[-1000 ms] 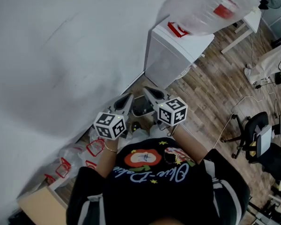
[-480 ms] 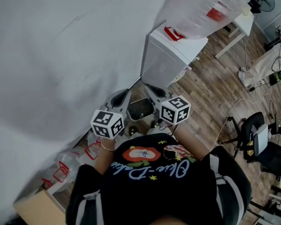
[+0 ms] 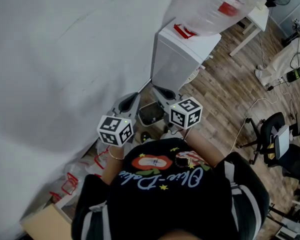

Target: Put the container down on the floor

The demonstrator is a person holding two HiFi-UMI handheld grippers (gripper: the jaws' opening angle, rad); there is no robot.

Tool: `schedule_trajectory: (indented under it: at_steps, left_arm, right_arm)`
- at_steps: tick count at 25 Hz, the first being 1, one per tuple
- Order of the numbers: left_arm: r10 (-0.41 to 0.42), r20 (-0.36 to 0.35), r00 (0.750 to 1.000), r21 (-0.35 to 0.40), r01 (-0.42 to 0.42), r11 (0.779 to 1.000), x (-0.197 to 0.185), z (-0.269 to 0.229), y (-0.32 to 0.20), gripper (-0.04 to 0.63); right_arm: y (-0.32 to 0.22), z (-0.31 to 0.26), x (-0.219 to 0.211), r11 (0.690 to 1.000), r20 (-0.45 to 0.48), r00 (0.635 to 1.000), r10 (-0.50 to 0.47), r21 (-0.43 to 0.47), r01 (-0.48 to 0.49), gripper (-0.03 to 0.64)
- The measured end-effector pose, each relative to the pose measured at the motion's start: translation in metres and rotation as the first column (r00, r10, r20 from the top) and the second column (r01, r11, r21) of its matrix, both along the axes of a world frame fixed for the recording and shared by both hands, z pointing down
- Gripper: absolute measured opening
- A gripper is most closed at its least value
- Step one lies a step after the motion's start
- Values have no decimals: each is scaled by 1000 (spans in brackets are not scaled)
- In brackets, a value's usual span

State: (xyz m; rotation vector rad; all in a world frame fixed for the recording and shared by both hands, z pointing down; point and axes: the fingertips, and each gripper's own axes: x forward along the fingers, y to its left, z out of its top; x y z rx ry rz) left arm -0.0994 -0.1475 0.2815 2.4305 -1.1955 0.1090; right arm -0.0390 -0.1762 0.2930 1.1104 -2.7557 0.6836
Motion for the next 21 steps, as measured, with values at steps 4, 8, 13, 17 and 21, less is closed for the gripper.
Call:
schedule_trajectory:
  at_steps: [4, 8, 13, 17, 21]
  left_arm:
    - [2, -17, 1000, 0, -2, 1000, -1, -1, 0, 9]
    - [17, -15, 1000, 5, -17, 1000, 3, 1, 4, 9]
    - [31, -9, 999, 7, -31, 999, 9, 1, 9, 9]
    - [31, -16, 999, 7, -30, 1000, 8, 2, 9, 9]
    - [35, -19, 999, 6, -35, 999, 9, 3, 9, 9]
  right_arm:
    - [0, 2, 1, 1000, 1, 1000, 11, -5, -11, -2]
    - [3, 3, 6, 1000, 5, 1000, 30, -9, -30, -2]
    - [6, 0, 12, 999, 7, 999, 44, -3, -44, -2]
    - [4, -1, 16, 998, 16, 998, 64, 1, -64, -2]
    - [2, -4, 20, 997, 12, 997, 73, 11, -74, -2]
